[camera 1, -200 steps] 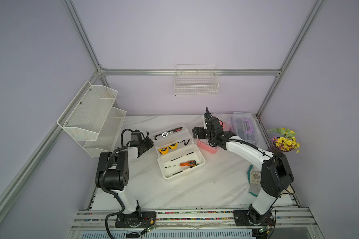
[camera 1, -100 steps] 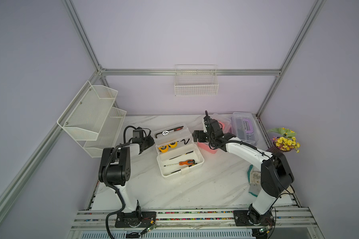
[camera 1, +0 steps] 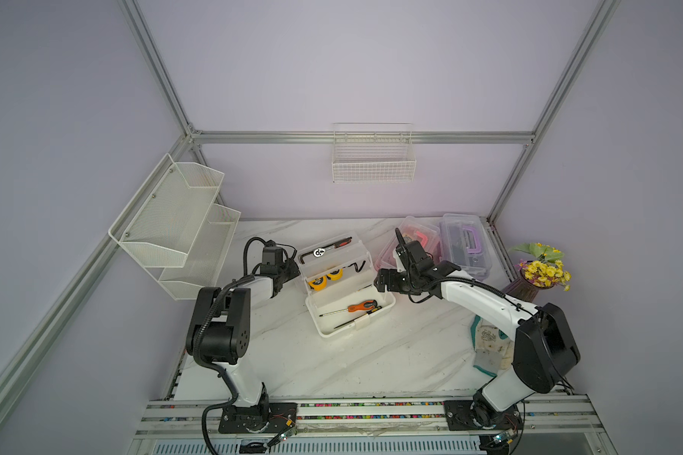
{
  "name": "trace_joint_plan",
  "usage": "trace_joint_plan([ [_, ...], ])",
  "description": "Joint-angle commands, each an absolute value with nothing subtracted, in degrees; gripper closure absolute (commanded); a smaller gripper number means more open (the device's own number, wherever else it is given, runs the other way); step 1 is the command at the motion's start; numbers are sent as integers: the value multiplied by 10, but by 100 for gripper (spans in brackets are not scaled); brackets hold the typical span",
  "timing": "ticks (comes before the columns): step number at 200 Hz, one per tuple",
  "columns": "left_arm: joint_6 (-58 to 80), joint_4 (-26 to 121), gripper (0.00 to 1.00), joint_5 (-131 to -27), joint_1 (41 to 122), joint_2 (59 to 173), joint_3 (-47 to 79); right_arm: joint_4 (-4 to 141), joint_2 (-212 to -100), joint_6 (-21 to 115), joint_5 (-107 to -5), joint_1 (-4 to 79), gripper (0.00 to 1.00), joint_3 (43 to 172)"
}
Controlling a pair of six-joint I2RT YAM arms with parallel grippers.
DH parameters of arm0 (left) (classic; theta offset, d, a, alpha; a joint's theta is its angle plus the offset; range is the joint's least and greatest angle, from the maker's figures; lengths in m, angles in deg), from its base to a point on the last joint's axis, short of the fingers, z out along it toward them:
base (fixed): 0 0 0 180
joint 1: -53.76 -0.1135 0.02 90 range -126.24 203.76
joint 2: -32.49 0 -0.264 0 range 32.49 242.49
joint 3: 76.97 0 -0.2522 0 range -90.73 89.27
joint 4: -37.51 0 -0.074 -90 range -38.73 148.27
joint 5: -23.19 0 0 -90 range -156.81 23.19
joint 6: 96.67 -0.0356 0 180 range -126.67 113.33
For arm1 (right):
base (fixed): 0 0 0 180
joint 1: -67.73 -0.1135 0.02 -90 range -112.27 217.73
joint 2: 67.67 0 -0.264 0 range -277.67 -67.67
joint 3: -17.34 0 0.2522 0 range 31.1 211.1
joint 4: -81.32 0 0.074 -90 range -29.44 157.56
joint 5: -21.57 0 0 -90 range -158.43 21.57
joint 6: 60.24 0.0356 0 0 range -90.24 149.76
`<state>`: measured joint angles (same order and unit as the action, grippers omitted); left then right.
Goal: Close toolboxes
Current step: Close the toolbox lid.
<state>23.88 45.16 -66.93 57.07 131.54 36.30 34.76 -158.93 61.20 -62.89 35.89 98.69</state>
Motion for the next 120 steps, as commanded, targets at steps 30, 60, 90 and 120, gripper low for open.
trace_joint_plan([
  [30,174,325,100,-561,604,1179,419,335,-1558,685,-585,349,13,923],
  [60,148,283,100,-539,620,1111,456,436,-1573,735,-577,349,25,882],
  [90,130,221,100,-526,629,1081,506,499,-1598,757,-573,349,32,875],
  [120,125,181,100,-512,637,1044,557,539,-1625,764,-564,346,41,879],
])
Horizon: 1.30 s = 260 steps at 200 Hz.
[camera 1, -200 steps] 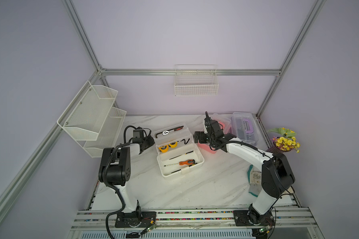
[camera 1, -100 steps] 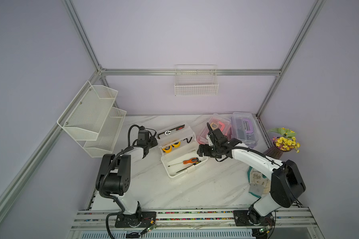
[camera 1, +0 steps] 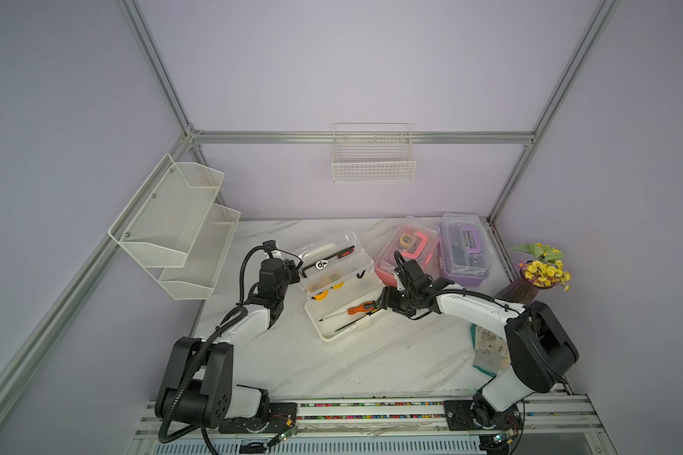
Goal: Close toolboxes
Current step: Close the toolbox lid.
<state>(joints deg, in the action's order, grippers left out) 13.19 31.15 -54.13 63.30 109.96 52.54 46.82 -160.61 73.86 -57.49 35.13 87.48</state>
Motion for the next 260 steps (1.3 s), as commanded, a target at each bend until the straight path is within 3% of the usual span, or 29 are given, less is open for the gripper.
trace_joint_plan([
  [1,125,180,100,-512,638,1042,559,541,-1626,765,-564,346,42,880],
  [32,104,159,100,-505,656,976,608,563,-1661,754,-573,339,45,906],
  [77,92,158,91,-502,691,905,659,596,-1719,741,-574,339,44,953],
  [127,109,170,72,-505,735,838,704,620,-1776,723,-594,340,42,1012],
  [164,144,202,64,-515,754,817,718,635,-1802,720,-600,340,40,1037],
  [223,249,303,18,-561,773,779,726,649,-1808,721,-612,342,38,1039],
  [234,261,328,1,-569,777,770,724,650,-1809,720,-612,343,38,1040],
  [260,283,399,0,-585,785,744,708,647,-1803,718,-616,347,36,1043],
])
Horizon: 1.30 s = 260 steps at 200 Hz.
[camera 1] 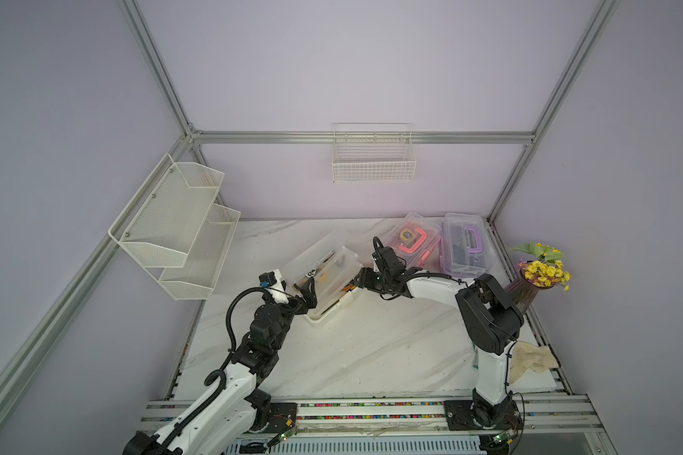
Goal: Close toolboxes
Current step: Close the toolbox lid.
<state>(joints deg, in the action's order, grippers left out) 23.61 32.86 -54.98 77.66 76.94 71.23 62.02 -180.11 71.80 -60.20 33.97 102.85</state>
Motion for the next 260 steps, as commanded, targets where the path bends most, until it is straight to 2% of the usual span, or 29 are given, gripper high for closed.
trace_joint_plan([
  [1,284,402,0,-585,785,743,706,647,-1802,718,-616,347,36,1043],
  [49,332,499,0,-613,796,718,674,651,-1780,712,-626,353,34,1026],
  [131,410,554,0,-672,818,690,638,645,-1744,712,-619,367,32,972],
  [179,405,618,0,-612,836,628,631,629,-1722,695,-631,379,29,963],
  [204,365,617,0,-580,836,663,588,615,-1692,687,-659,394,27,941],
  [260,290,515,0,-570,829,838,507,618,-1624,642,-652,420,24,886],
])
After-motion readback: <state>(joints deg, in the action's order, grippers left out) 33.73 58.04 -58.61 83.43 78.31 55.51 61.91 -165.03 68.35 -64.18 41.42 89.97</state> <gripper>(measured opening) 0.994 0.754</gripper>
